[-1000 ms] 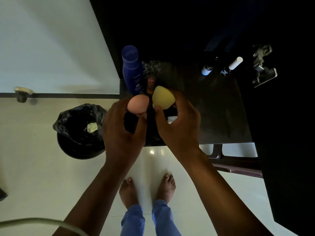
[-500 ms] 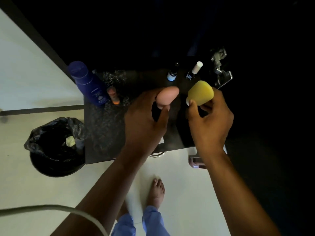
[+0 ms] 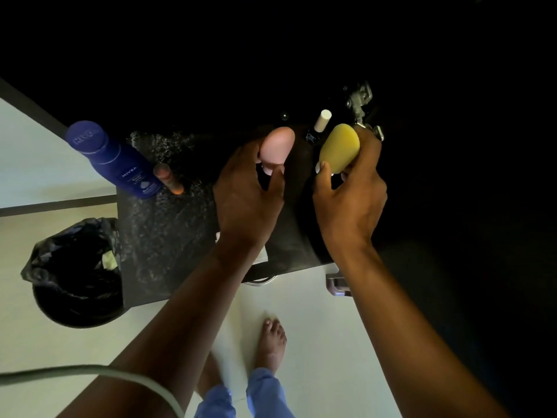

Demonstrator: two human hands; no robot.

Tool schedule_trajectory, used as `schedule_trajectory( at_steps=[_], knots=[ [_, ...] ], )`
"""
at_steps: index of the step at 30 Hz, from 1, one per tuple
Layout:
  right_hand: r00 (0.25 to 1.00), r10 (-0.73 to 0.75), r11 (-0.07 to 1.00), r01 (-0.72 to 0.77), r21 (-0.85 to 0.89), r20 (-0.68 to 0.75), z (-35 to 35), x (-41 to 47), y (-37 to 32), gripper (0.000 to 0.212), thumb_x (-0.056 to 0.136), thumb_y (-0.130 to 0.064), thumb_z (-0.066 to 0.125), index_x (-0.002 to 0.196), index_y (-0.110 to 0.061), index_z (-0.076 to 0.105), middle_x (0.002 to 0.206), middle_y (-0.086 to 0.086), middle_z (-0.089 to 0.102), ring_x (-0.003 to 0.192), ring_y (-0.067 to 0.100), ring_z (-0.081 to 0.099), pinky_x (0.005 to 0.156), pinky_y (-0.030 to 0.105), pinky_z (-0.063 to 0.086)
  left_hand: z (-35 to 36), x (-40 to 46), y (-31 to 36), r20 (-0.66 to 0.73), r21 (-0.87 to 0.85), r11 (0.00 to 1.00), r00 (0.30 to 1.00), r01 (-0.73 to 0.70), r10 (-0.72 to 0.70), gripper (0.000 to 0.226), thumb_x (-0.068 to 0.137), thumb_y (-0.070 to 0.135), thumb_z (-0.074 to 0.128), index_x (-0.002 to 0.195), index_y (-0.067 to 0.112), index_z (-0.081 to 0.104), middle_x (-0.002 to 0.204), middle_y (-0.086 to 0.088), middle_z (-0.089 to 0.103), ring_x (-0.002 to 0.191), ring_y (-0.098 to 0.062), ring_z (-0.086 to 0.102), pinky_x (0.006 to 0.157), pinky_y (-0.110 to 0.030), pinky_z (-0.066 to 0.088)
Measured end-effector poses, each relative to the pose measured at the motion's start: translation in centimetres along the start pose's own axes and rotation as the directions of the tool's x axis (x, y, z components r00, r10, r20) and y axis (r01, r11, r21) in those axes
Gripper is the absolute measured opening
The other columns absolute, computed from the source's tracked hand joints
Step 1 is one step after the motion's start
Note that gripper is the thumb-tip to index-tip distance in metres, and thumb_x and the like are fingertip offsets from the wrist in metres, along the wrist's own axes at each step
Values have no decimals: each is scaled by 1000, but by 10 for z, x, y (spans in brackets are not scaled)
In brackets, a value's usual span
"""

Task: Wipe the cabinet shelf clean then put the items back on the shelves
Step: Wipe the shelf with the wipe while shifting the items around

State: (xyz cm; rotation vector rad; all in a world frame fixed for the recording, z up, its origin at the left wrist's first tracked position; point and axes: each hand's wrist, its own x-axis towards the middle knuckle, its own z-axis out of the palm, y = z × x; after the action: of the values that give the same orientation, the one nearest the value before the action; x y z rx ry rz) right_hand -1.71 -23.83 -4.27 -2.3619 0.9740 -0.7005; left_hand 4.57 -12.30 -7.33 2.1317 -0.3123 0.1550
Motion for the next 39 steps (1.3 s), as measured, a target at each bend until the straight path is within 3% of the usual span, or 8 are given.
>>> schedule_trajectory(
  at_steps=[7,12,16,21,26,29,33,39],
  knots=[
    [999,-28,996,24,-89,-36,-18,-8,-8,71,93,-41,73,153,-22,40,124,-1,72,101,22,74,81,31,53,-21,-23,11,3,-39,997,997,-71,71,74,86,14,78,150,1,45,148,-16,53,138,-28,54,107,-47,52],
    [988,-86,996,86,-6,-131,-55,-29,-21,58,97,-41,69,146,-18,49,126,-6,69,108,13,71,84,44,60,-70,-70,12,31,25,987,987,-157,157,44,93,9,70,134,1,60,130,-12,61,117,-22,58,100,-28,48],
    [978,-210,939,204,277,-7,-45,-62,-39,37,97,-15,73,131,-7,60,112,4,70,99,14,70,79,35,61,-102,-79,-4,-147,63,992,982,-108,116,24,92,12,70,113,5,61,105,-6,58,98,-20,55,86,-35,47],
    [928,-272,912,164,377,254,0,-86,-72,39,94,-28,75,129,-14,66,117,-3,71,105,10,68,82,37,61,-126,-52,-33,-410,-11,994,906,109,-104,42,87,16,79,116,-1,53,114,-13,55,102,-32,54,85,-55,44],
    [892,-315,912,192,362,323,48,-83,-95,50,92,-33,76,136,-15,62,125,-2,70,104,13,69,83,27,59,-137,-21,-49,-336,20,982,926,187,-170,61,84,32,77,132,4,51,130,-7,56,117,-24,52,98,-31,43],
    [883,-338,918,233,321,327,74,-78,-102,41,97,-39,69,131,-16,64,118,-3,74,95,15,72,75,23,57,-139,-12,-59,-244,68,974,950,216,-193,57,84,40,72,133,17,53,131,5,59,118,-19,51,95,-31,41],
    [902,-353,917,281,282,250,91,-78,-105,24,100,-36,65,111,-15,70,96,-4,73,79,5,56,66,5,33,-137,-11,-63,-205,107,975,963,197,-172,44,87,38,71,125,19,58,117,10,60,113,-20,52,88,-29,34],
    [894,-374,905,294,307,246,95,-80,-101,18,102,-31,62,94,-15,68,69,-17,48,61,4,48,57,19,32,-133,-9,-65,-204,116,978,968,171,-145,34,90,36,68,116,15,62,101,13,53,99,-6,41,84,-26,28]
  ],
)
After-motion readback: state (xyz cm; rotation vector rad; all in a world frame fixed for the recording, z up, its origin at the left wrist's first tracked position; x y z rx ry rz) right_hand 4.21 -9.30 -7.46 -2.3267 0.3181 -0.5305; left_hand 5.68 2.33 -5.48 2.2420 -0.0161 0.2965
